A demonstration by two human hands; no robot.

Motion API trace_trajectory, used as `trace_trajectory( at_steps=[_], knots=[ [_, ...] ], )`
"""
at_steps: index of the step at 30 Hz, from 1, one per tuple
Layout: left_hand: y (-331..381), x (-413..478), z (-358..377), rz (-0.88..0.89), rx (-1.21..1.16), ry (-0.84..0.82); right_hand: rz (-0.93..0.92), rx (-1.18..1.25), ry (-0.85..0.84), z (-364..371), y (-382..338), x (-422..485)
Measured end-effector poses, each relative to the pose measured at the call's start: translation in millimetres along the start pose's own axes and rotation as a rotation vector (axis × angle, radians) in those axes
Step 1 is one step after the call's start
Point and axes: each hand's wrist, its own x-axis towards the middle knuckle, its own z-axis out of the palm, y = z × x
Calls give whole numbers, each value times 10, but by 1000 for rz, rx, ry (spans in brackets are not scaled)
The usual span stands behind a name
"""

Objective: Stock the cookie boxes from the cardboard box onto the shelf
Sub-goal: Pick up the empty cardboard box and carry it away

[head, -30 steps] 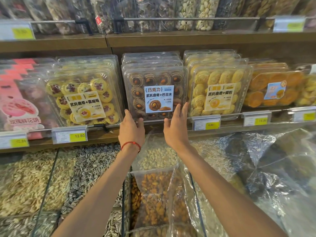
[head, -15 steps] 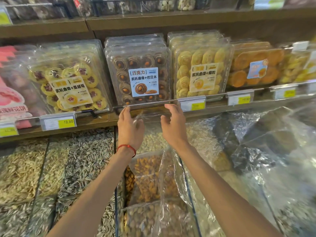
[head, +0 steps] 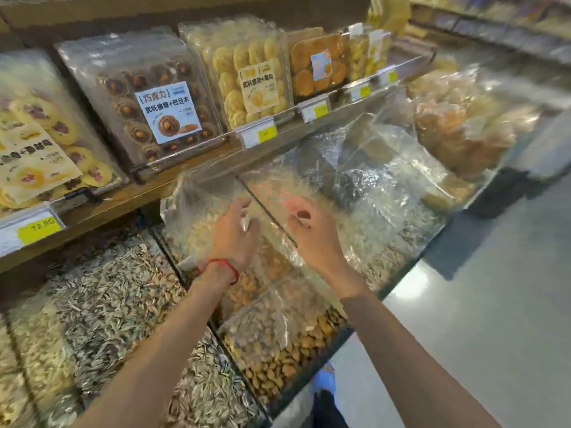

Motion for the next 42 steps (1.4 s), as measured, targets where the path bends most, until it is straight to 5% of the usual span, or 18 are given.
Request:
trace_trajectory(
  at_steps=[13,30,42],
  knots=[
    [1193,-1169,583,287,-161,-300,146,41,409,-1666,85,-1776],
    [2176,-3764,1071,415,-298,-444,86,49,604,-2917,64,-4424],
    [2583,-4701,2099,460,-316,-764,365,-13,834,-3439,652,-5654]
  ],
)
